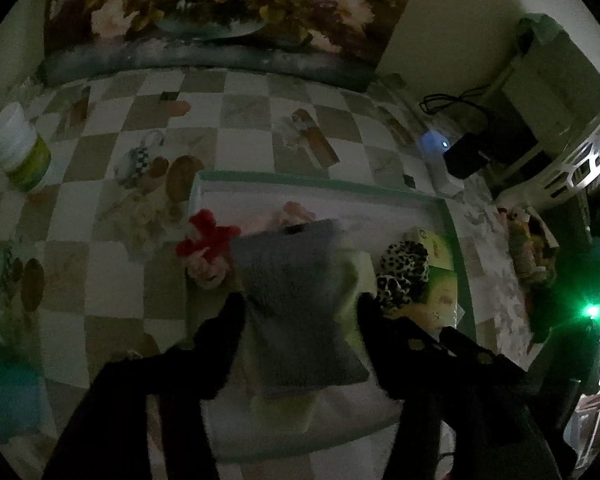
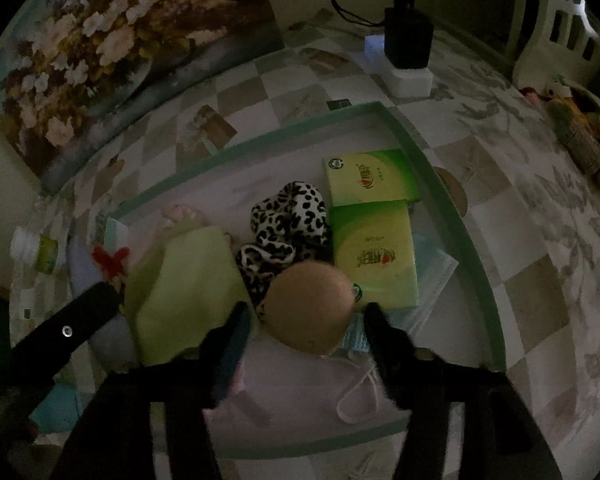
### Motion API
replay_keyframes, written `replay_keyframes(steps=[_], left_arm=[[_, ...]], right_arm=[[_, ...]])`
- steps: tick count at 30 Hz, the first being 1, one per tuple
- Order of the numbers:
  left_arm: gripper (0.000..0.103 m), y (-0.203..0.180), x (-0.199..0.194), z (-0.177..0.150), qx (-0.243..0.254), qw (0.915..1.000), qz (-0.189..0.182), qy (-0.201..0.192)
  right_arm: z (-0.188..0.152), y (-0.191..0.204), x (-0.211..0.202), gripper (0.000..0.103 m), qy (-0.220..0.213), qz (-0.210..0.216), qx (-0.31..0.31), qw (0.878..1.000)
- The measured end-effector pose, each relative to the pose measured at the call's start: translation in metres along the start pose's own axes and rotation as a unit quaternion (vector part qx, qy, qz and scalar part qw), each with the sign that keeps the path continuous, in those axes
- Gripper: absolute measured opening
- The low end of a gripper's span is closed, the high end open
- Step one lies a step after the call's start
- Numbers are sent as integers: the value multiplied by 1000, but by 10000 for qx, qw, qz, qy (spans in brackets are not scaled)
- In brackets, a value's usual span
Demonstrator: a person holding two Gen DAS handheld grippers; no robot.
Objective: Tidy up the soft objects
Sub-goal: 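Open the right gripper to release the ball while the left gripper drops the gray packet, then withdraw both grippers from the tray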
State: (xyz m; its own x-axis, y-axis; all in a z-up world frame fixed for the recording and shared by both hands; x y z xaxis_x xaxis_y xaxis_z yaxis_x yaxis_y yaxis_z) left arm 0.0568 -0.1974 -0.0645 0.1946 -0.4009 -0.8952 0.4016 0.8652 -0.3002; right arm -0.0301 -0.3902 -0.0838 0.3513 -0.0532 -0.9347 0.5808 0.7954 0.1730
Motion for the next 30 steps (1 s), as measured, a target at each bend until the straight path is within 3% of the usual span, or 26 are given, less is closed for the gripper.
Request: replay_keyframes(steps=[8,10,13,19,22,30], left_arm=[[80,22,-10,-4,-320,9994,-106,-25],[85,30,-16,-5,-429,9990,-45,-118],[93,46,-23,-8,-590,9977,248,-234],[97,74,-26,-24,-500,9909,1234,-217],[103,78,-30,-31,-373,9880,1473,-284],[103,92,-53,-54,-230,9820,1854,-294]], right_arm=[[-8,4,1,79,18,-160,-88,9998],[-13,6,1,88,12,-192,-144,9997],[-19,8,-1,101,-36,-192,-226,9996],[-30,14,-11,103,-267,-287,-416,9984],[-39,21,-15,103,-294,-224,-525,9979],[-54,41,-28,103,-436,-187,-868,9951]])
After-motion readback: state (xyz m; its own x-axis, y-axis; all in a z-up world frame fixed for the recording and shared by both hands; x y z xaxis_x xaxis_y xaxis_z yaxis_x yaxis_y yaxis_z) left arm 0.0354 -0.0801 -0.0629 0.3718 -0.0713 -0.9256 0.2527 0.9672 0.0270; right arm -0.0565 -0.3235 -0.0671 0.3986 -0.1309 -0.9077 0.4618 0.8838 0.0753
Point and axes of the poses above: each gripper's, at about its wrist camera, not at the fingertips, and x roughly the way its jaws point, y to its left, z to its top, the point moved 6 cm from there along x, roughly the way its jaws point, and after that the axes turned 2 degrees about y, right-handed, at the moved point
